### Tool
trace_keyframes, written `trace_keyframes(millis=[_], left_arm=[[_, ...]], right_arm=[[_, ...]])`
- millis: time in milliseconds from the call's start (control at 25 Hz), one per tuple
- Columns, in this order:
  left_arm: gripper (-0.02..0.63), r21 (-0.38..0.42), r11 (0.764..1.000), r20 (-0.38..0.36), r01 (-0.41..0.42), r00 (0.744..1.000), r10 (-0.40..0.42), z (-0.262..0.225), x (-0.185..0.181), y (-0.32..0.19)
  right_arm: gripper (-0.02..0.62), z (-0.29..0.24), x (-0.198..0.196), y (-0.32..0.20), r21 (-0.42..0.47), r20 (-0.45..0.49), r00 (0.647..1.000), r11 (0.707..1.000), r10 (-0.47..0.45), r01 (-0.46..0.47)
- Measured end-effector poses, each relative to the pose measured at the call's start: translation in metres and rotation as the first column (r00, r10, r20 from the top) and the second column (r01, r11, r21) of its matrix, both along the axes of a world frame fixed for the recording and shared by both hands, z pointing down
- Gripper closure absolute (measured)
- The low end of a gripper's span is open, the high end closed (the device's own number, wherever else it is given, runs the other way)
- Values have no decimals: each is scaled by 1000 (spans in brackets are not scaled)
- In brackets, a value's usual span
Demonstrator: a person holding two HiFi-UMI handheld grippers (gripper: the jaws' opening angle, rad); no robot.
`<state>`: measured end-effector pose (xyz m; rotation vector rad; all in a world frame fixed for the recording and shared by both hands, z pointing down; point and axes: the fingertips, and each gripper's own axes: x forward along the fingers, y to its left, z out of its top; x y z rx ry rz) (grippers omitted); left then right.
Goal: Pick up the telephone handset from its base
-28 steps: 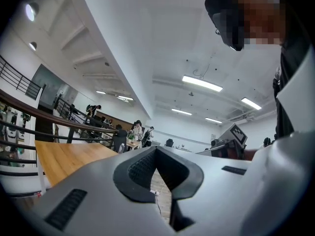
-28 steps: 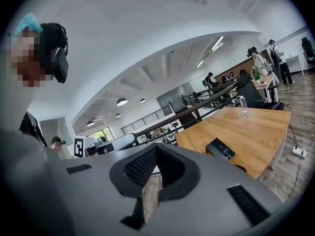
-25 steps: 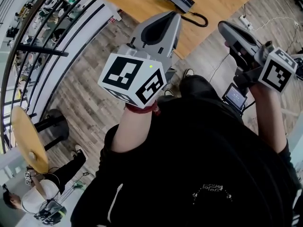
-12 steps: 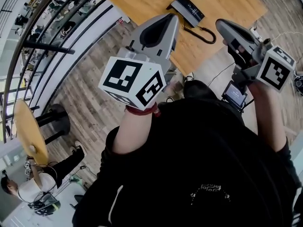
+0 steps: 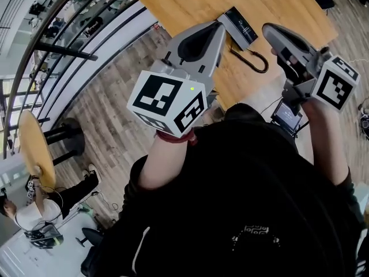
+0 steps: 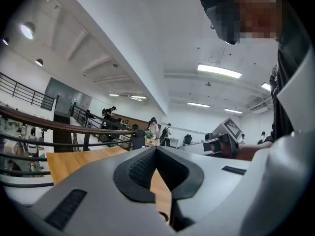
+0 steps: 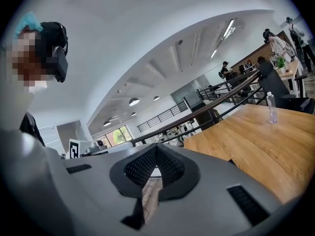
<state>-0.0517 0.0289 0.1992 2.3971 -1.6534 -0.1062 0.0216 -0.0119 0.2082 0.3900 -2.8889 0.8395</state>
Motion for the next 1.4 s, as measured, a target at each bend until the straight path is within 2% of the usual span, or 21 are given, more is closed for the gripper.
trace_keyframes(millis=[160,440,560,680,960,1120,1400], left_arm=[[601,2,1000,14,21,1000,-21,2,-5,-7],[601,-10,1000,24,29,999,-29,1,9,-33],[601,-15,1000,2,18,1000,-18,3,13,-36],[601,-43,999,-28,4,1000,-5,11,22,-42],[601,-105,994,-13,32,999,-34,19,35,-68],[601,-137,991,-56,-3,998,-5,31,54,-73],[601,-174,985,-76,13,997,-27,36,40,-71]], right_arm=[[578,5,-4,-9,-1,22,1000,1000,-13,13],[578,7,10,-37,-19,45,999,1000,-20,21],[578,15,14,-42,-40,56,998,999,-9,12],[578,27,25,-51,-66,63,998,998,10,-6],[578,41,44,-82,-106,100,995,994,12,-1],[578,46,51,-93,-63,71,997,998,1,4],[578,46,52,-96,-71,88,996,997,7,-1]])
